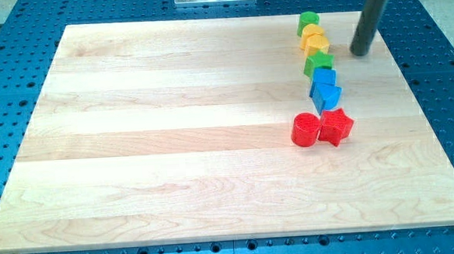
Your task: Separate the hexagon from the yellow heart
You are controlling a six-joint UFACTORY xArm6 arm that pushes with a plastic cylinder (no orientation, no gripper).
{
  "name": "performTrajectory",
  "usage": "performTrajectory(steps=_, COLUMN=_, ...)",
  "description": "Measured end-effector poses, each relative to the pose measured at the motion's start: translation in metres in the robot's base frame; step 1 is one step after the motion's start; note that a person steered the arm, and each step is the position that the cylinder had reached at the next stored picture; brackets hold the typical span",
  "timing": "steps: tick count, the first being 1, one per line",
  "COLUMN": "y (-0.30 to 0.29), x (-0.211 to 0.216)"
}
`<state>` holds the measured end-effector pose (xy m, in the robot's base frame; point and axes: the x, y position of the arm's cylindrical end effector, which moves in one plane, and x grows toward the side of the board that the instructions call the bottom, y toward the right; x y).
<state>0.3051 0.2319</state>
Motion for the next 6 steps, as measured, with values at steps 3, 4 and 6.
performTrajectory(steps=3, y=-0.183, x=0.017)
performTrajectory(steps=4, y=-0.19, x=-0.002)
performTrajectory(steps=6, y=-0.238, x=-0.023)
